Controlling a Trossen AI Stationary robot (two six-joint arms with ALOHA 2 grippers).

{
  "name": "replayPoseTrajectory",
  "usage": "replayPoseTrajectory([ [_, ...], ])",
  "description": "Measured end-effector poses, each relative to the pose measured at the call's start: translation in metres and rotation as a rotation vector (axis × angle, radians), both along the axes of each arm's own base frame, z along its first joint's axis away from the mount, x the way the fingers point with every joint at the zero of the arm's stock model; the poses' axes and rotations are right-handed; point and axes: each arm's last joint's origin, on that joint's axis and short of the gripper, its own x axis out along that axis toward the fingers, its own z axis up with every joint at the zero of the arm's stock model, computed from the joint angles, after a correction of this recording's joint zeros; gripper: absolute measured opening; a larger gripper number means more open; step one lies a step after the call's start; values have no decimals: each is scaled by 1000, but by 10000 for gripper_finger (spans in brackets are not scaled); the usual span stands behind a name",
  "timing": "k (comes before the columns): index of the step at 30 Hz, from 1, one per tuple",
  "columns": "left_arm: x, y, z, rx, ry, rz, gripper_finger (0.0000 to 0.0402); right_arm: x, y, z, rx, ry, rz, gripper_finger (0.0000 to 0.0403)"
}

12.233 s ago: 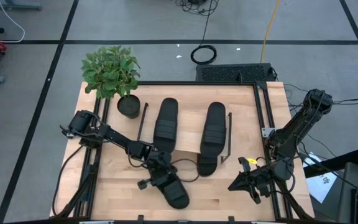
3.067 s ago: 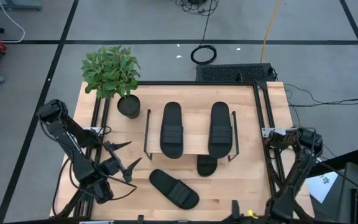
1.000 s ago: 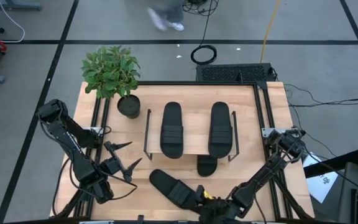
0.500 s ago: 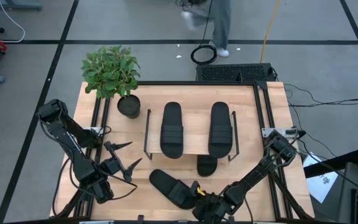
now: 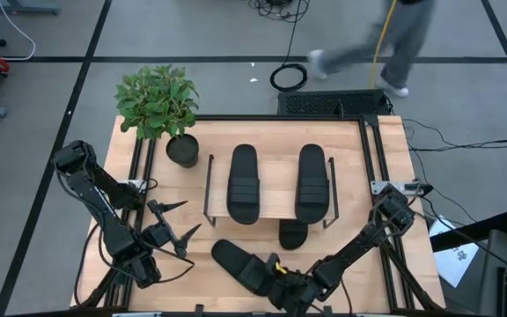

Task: Pick and place slides into the shelf
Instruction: Put the black slipper under the shelf

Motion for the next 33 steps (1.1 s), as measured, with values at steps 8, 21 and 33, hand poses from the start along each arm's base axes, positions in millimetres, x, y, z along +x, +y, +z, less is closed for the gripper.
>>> replayPoseTrajectory([
  [8, 0, 0, 0, -3, 0, 0, 376, 8, -10, 0, 97, 11, -50, 166],
  [21, 0, 0, 0, -7, 1, 0, 376, -4, 2, 16, -88, -175, -167, 6],
  [33, 0, 0, 0, -9, 4, -1, 376, -20, 14, 33, -75, -281, -243, 2],
])
